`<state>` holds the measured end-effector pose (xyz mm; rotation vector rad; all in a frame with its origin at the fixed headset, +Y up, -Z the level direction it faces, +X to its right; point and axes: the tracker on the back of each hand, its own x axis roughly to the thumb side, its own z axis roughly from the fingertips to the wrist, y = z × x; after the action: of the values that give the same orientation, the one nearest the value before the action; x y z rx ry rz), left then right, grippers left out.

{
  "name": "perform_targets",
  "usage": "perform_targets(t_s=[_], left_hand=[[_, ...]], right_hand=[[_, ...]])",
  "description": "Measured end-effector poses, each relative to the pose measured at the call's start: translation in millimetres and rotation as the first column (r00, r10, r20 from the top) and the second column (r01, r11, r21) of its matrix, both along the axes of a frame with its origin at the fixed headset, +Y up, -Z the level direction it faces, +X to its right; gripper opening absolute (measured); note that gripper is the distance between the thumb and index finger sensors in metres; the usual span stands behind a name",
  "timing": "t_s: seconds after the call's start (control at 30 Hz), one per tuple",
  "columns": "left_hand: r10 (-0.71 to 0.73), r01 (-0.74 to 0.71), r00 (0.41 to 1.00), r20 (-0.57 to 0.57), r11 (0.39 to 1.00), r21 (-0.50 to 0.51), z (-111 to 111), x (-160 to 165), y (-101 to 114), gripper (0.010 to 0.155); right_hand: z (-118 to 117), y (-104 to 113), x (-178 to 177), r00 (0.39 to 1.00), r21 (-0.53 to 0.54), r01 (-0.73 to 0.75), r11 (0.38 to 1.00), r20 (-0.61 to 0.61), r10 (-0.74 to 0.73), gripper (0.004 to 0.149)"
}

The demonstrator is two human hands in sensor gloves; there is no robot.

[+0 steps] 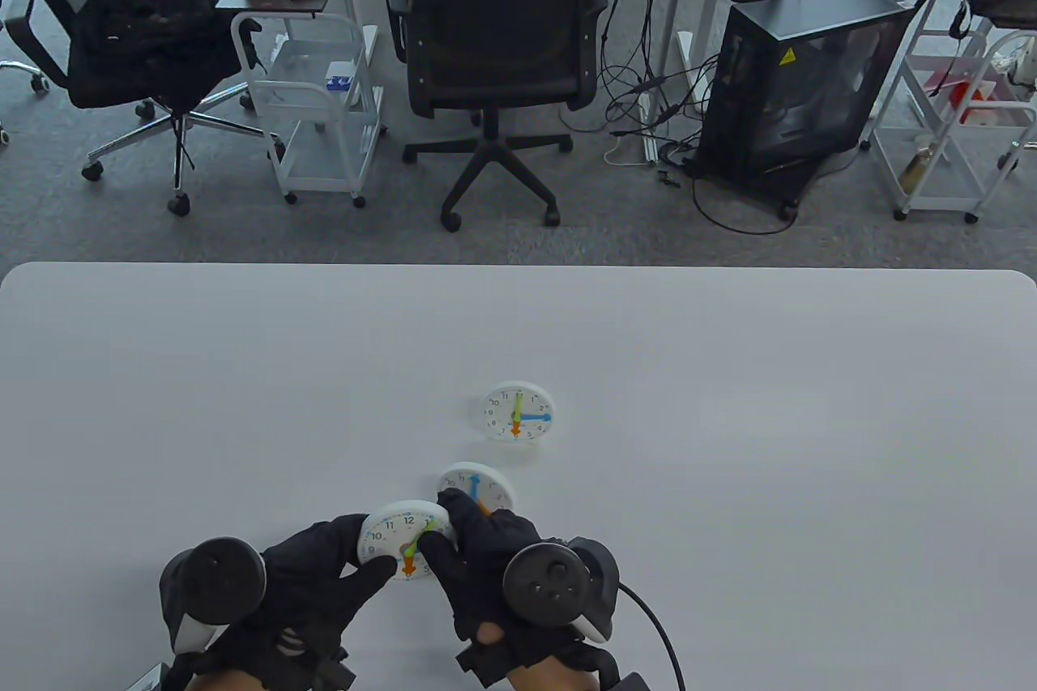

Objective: Turn clock hands to synchronize teaching clocks

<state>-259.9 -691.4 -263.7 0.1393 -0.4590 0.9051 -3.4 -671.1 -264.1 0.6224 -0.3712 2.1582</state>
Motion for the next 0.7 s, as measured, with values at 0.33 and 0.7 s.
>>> perform_targets(t_s=[0.33, 0.7], left_hand=[[-0.023, 0.023, 1.0, 0.005, 1.0, 0.021, 1.0, 2.0, 1.2, 0.054], [-0.056, 0.056, 0.998, 0.006, 0.997, 0.052, 2.6, 3.7, 3.5, 0.054]], right_hand=[[-0.1, 0.2, -0.3, 1.0, 0.002, -0.015, 1.0, 0.004, 0.015, 0.066], [0.4, -0.4, -0.8, 1.0, 0.001, -0.025, 1.0, 0.012, 0.025, 0.069]])
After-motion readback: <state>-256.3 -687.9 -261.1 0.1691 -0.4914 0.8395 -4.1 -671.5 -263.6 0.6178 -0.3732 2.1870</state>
